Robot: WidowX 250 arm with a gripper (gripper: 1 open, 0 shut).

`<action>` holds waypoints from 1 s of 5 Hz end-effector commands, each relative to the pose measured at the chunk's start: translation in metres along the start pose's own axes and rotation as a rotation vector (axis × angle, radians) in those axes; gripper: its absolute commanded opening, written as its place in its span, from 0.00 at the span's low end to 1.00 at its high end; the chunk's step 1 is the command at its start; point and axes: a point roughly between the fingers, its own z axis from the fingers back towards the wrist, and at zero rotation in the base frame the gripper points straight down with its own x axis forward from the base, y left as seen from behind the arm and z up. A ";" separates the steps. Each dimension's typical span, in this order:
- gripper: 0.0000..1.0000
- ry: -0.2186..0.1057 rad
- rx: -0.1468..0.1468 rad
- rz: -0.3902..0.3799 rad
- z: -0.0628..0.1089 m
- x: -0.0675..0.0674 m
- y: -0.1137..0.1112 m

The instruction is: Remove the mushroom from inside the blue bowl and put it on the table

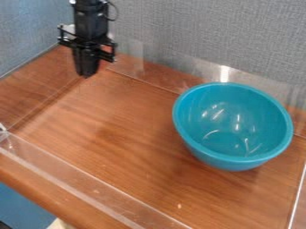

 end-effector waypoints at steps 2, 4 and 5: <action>0.00 -0.027 0.004 -0.061 -0.025 0.018 -0.009; 1.00 -0.013 -0.022 -0.022 -0.029 0.017 -0.015; 1.00 -0.023 -0.035 0.011 -0.015 0.017 -0.014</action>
